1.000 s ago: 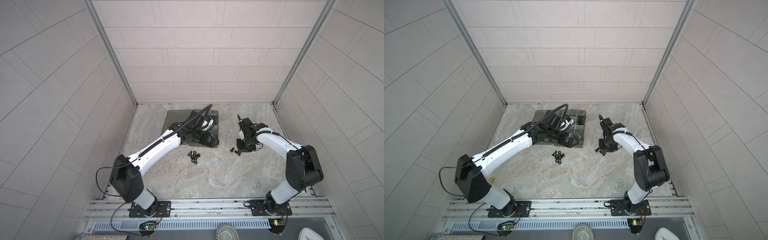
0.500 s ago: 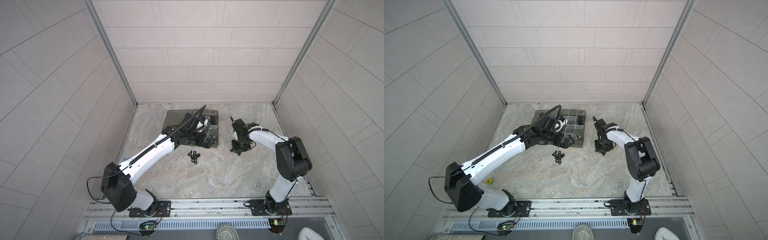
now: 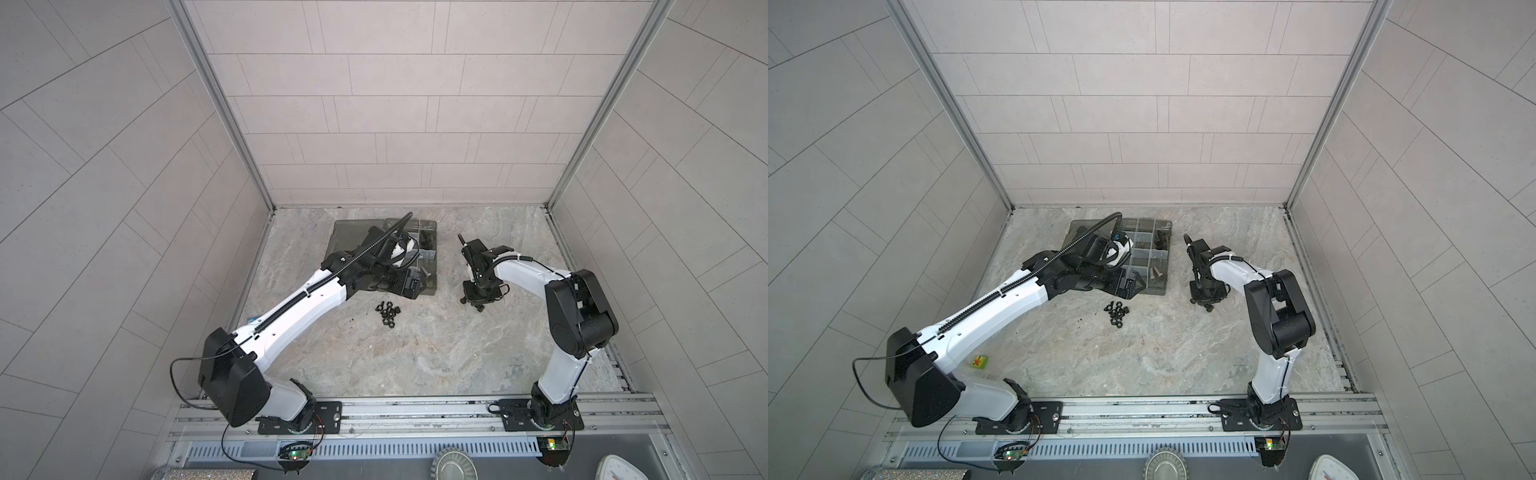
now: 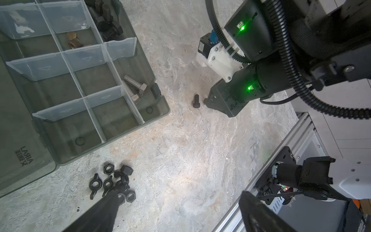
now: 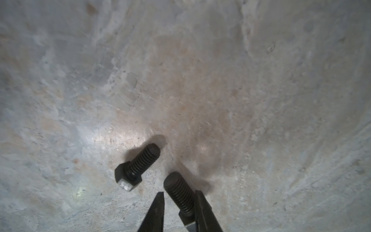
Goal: Sort the screws and nuts into containers
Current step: 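Lower the right gripper onto a black bolt and close on it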
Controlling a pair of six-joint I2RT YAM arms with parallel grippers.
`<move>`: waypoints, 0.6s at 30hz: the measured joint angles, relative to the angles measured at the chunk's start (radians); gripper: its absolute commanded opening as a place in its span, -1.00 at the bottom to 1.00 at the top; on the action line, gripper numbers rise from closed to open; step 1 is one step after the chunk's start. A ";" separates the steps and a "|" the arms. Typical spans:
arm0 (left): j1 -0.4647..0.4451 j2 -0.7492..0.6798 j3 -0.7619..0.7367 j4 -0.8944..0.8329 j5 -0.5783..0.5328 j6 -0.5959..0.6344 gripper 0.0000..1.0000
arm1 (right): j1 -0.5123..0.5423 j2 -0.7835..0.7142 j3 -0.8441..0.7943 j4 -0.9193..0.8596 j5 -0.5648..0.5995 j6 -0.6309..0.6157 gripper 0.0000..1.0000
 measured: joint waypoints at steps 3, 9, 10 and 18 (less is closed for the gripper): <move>0.000 -0.013 -0.003 0.000 -0.004 0.006 1.00 | 0.000 0.018 -0.002 0.000 0.000 -0.002 -0.52; 0.000 -0.041 -0.017 0.000 -0.012 0.013 1.00 | 0.000 0.028 -0.010 -0.005 -0.002 -0.003 -0.74; 0.000 -0.045 -0.023 -0.001 -0.014 0.013 1.00 | 0.000 0.028 -0.009 -0.006 -0.002 -0.003 -0.82; 0.000 -0.073 -0.046 -0.011 -0.035 0.019 1.00 | 0.006 0.028 0.025 -0.055 -0.006 0.015 -0.95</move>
